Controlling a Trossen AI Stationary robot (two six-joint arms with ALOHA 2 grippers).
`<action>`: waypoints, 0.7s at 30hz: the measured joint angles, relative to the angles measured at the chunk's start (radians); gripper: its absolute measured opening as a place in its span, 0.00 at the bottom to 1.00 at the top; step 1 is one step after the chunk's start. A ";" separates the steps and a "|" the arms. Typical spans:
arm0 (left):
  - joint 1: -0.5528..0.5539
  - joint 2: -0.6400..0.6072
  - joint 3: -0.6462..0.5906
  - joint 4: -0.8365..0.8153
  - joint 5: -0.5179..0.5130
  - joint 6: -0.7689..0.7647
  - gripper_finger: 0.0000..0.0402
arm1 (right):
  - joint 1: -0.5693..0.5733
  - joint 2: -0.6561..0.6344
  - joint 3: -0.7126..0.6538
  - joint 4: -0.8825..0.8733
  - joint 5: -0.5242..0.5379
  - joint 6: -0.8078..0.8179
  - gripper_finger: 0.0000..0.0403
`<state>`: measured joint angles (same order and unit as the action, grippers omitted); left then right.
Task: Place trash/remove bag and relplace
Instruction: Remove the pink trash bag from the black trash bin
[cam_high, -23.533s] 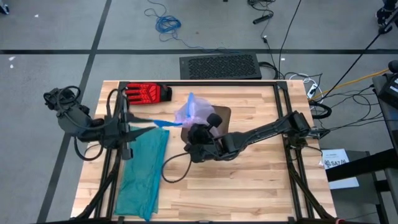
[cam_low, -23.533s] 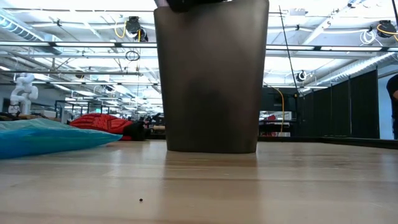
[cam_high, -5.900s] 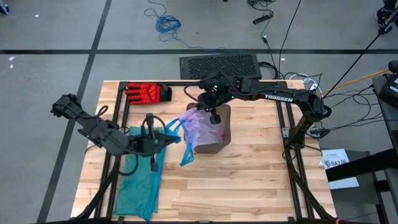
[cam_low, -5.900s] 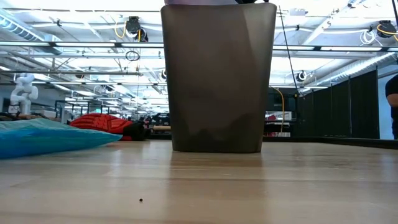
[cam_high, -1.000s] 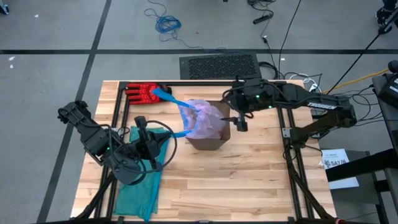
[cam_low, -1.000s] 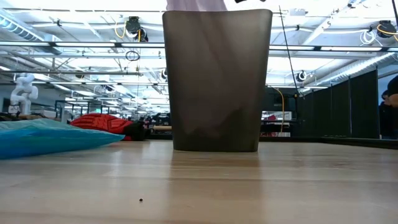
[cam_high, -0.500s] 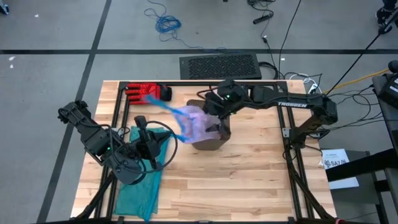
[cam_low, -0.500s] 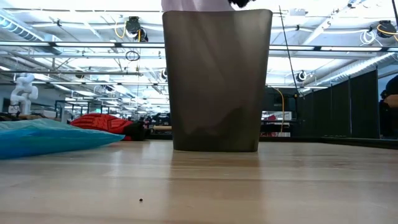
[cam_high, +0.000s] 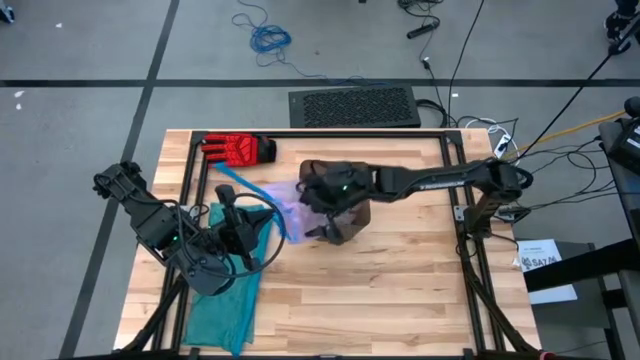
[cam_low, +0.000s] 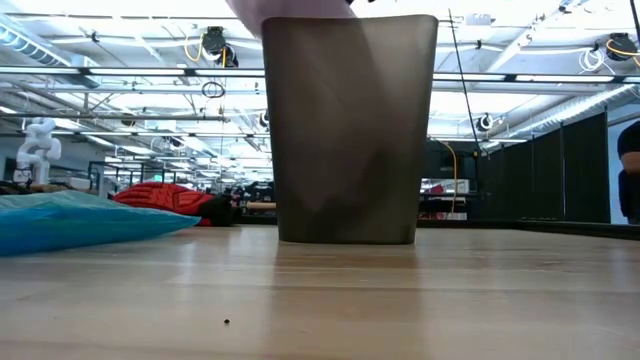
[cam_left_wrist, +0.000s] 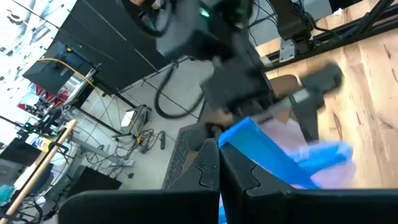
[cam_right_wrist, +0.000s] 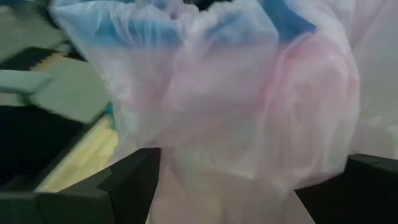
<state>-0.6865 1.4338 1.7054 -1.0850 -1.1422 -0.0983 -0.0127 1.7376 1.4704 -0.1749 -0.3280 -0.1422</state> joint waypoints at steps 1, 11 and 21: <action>0.000 0.000 0.000 0.002 0.000 0.000 0.00 | 0.006 0.015 0.000 0.021 0.039 -0.001 0.78; 0.000 0.000 0.000 0.006 0.000 0.000 0.00 | 0.017 0.078 0.000 0.149 0.140 -0.038 0.59; -0.002 -0.003 0.000 0.131 -0.073 0.137 0.00 | 0.029 0.059 0.000 0.137 0.204 -0.068 0.01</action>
<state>-0.6886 1.4307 1.7054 -0.9537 -1.2150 0.0388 0.0162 1.7965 1.4704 -0.0382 -0.1241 -0.2104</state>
